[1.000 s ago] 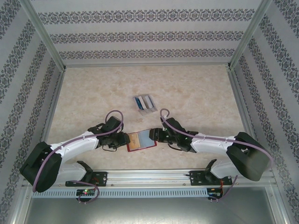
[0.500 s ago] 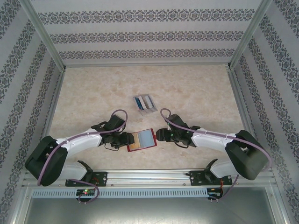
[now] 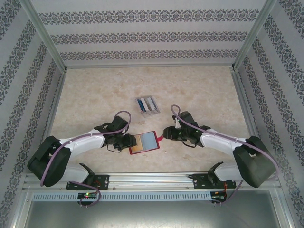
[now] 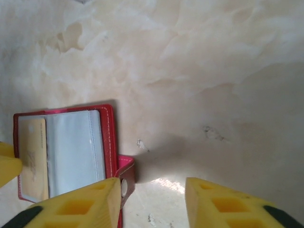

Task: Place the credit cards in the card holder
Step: Close the card holder at the center of the table.

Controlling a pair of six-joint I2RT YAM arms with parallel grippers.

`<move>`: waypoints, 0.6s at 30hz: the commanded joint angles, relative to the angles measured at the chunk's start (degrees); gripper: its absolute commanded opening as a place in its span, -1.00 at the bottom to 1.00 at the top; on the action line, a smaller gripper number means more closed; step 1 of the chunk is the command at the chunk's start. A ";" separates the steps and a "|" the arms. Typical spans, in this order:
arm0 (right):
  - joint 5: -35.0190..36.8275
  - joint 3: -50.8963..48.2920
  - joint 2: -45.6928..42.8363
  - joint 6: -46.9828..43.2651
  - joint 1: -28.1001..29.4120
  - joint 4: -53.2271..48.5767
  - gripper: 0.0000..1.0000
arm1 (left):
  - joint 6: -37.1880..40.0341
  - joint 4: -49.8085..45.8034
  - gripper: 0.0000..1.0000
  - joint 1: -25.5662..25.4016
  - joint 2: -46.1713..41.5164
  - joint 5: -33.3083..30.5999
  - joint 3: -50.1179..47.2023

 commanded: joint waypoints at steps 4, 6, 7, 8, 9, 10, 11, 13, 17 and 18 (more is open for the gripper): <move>-5.56 0.25 2.28 0.52 -0.45 4.42 -0.32 | 1.61 1.27 -0.10 -0.16 0.89 -0.68 2.10; -5.49 -0.30 2.09 1.07 -0.45 5.32 -0.40 | 1.58 1.46 -0.12 -0.08 0.71 -0.59 2.12; -5.49 -0.40 2.17 1.00 -0.45 5.45 -0.44 | 1.62 1.62 -0.15 -0.11 0.71 -0.93 2.08; -5.55 -0.40 2.32 0.97 -0.45 5.40 -0.43 | 1.50 1.63 -0.16 -0.08 0.77 -1.40 1.96; -5.62 -0.31 2.34 0.91 -0.54 5.31 -0.44 | 1.50 1.61 -0.18 -0.11 0.97 -1.51 2.00; -5.69 -0.44 2.20 1.14 -0.56 5.35 -0.44 | 1.50 1.64 -0.20 -0.13 1.11 -1.27 2.22; -5.75 -0.64 1.87 1.49 -0.53 5.46 -0.42 | 1.49 1.52 -0.22 -0.08 1.33 -1.05 2.37; -5.50 -1.01 1.17 1.88 -0.54 5.87 -0.25 | 1.66 1.45 -0.25 -0.08 1.37 -1.02 2.57; -3.34 -1.31 -2.15 1.80 -0.56 4.08 -0.22 | 1.76 0.63 -0.26 -0.08 1.73 -1.18 3.24; -3.22 -1.51 -2.76 1.79 -0.54 4.02 -0.24 | 1.91 0.32 -0.25 -0.08 1.93 -0.95 3.58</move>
